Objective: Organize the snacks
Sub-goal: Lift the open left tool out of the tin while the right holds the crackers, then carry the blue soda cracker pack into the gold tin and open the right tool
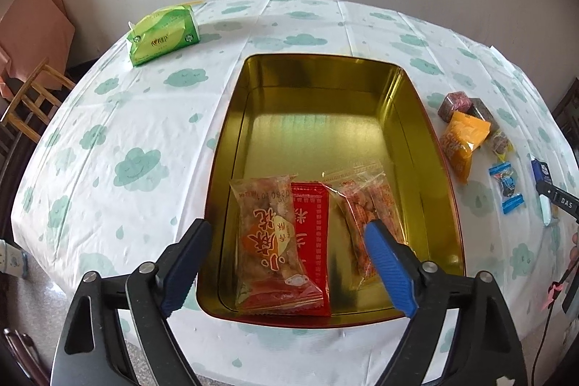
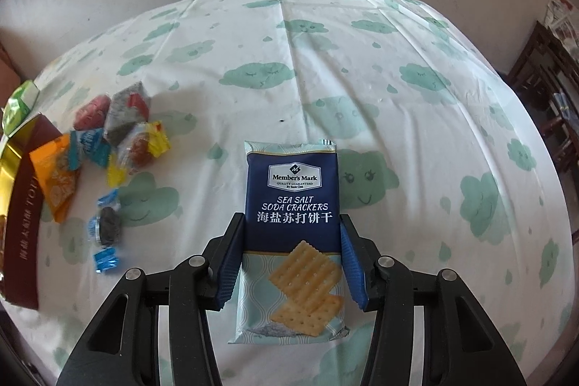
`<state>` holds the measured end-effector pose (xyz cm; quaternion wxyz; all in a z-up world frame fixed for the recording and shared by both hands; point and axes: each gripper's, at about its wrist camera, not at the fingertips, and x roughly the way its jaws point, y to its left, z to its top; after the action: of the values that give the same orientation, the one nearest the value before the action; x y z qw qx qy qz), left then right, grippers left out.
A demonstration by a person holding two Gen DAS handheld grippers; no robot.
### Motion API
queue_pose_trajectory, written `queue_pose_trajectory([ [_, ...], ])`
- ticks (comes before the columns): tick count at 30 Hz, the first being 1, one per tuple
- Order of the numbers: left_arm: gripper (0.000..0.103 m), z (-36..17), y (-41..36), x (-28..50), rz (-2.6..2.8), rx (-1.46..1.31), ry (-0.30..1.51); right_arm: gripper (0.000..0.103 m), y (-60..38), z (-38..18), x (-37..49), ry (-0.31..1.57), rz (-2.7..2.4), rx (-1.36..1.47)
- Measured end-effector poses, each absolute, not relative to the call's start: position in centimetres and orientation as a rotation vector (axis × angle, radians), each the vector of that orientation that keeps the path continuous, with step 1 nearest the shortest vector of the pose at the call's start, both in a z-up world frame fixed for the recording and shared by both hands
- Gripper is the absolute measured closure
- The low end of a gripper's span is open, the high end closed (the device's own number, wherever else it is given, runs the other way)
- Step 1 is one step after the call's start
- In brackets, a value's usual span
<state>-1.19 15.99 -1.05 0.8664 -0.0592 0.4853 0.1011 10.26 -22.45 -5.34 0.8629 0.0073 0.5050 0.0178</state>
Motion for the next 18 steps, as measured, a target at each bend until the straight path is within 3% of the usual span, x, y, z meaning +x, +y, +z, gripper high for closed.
queue_pose_trajectory([
  [18,0.008,0.4,21.3,-3.6,0.334,-0.231,0.935,0.053,-8.1,2.8,5.9,0.928,0.411,0.039],
])
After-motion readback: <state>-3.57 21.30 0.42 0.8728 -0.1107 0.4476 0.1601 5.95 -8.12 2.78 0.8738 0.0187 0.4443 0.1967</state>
